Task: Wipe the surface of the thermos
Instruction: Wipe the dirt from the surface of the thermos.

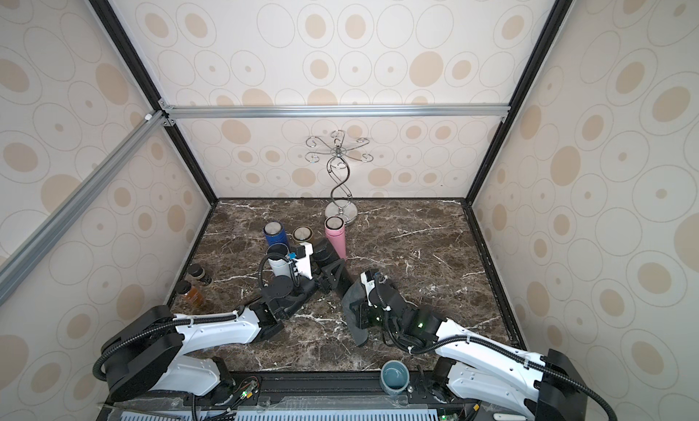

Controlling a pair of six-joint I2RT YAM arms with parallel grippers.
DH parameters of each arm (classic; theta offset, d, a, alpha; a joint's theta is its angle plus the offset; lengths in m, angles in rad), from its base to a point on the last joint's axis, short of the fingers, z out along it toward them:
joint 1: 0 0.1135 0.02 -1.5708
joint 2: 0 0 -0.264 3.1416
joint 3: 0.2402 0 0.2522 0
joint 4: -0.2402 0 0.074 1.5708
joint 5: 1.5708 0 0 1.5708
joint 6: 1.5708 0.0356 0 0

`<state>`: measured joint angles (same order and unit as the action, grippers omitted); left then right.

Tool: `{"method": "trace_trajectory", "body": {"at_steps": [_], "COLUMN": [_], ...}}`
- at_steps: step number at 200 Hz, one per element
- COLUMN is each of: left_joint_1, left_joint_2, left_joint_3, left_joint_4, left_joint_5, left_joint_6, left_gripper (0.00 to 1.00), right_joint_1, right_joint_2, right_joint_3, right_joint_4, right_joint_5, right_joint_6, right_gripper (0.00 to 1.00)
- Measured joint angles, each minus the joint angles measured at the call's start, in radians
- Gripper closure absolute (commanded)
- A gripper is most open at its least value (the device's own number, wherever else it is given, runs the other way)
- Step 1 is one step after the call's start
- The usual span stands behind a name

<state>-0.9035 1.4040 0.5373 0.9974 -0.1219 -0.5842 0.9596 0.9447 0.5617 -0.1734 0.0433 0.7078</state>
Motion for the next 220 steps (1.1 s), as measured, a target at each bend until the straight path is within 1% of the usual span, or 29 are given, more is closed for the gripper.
{"method": "trace_trajectory", "body": {"at_steps": [33,72,102,126,157,184,220], "left_joint_1": [0.000,0.000,0.000,0.003,0.005,0.005,0.005], "left_joint_2": [0.030,0.044,0.044,0.043,0.024,-0.006,-0.037], "left_joint_3": [0.018,0.024,0.025,0.025,0.025,0.025,0.025], "left_joint_4": [0.024,0.036,0.038,0.024,0.008,0.008,0.007], "left_joint_5": [0.008,0.019,0.021,0.018,0.012,0.008,0.000], "left_joint_6": [-0.012,-0.032,-0.038,-0.037,-0.034,-0.028,-0.020], "left_gripper": [1.00,1.00,1.00,1.00,1.00,1.00,1.00], "right_joint_1": [0.063,0.078,0.082,0.089,0.091,0.091,0.089], "right_joint_2": [0.008,0.080,0.151,0.191,0.174,0.130,0.010], "right_joint_3": [0.067,0.164,0.179,0.169,0.097,0.033,-0.005], "right_joint_4": [-0.014,0.032,0.049,0.064,0.095,0.079,0.021], "right_joint_5": [0.029,0.073,0.147,0.200,0.228,0.253,0.280], "right_joint_6": [-0.044,-0.095,-0.106,-0.085,-0.042,-0.012,0.013], "right_gripper": [1.00,1.00,1.00,1.00,1.00,1.00,1.00]}}
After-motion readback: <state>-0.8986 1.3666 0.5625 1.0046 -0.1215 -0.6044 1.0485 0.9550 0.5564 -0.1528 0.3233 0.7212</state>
